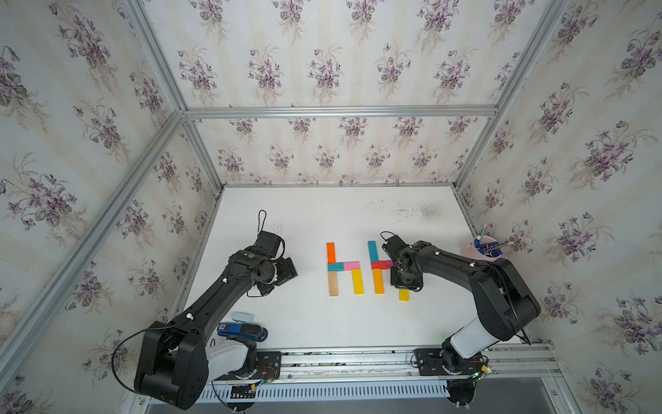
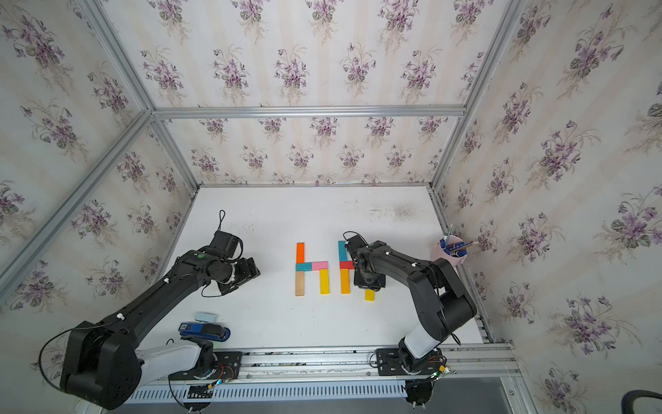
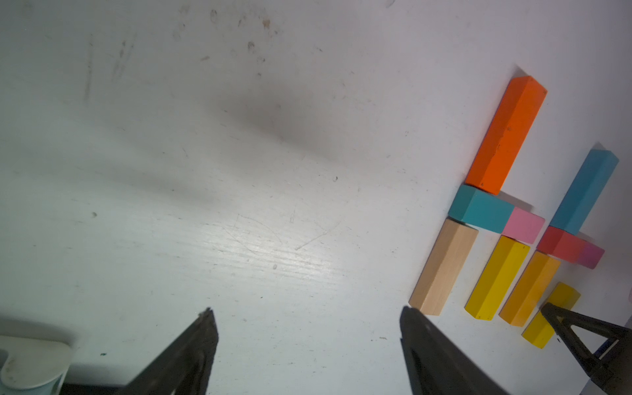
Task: Assemble the letter h with building blocks
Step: Assemble the building block at the center of the board.
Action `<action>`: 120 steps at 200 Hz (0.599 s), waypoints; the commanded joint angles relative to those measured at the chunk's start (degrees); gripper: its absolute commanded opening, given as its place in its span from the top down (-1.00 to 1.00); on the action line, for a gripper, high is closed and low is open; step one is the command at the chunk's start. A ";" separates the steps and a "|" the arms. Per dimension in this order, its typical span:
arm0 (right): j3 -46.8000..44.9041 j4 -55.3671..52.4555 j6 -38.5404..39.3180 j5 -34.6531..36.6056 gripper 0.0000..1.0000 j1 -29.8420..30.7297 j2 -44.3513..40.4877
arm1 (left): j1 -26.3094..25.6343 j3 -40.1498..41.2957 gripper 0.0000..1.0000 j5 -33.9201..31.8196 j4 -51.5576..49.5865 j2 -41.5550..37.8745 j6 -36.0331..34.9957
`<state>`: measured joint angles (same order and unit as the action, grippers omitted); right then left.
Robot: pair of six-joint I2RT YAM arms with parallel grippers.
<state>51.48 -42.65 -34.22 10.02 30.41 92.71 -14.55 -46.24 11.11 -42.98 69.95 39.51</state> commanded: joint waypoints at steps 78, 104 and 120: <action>4.06 -2.86 4.04 4.15 0.58 -0.02 2.84 | 0.04 0.63 -0.72 -0.14 1.30 0.23 -0.51; 3.71 -2.13 4.83 2.42 0.33 -0.05 2.70 | 0.03 0.80 -0.72 0.18 1.80 0.65 -0.26; 3.70 -1.74 5.07 1.90 0.21 0.00 2.93 | 0.04 0.76 -0.72 0.15 1.72 0.64 -0.44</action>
<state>55.20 -44.05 -29.93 12.67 30.41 95.64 -14.55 -45.56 11.14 -42.09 70.41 39.51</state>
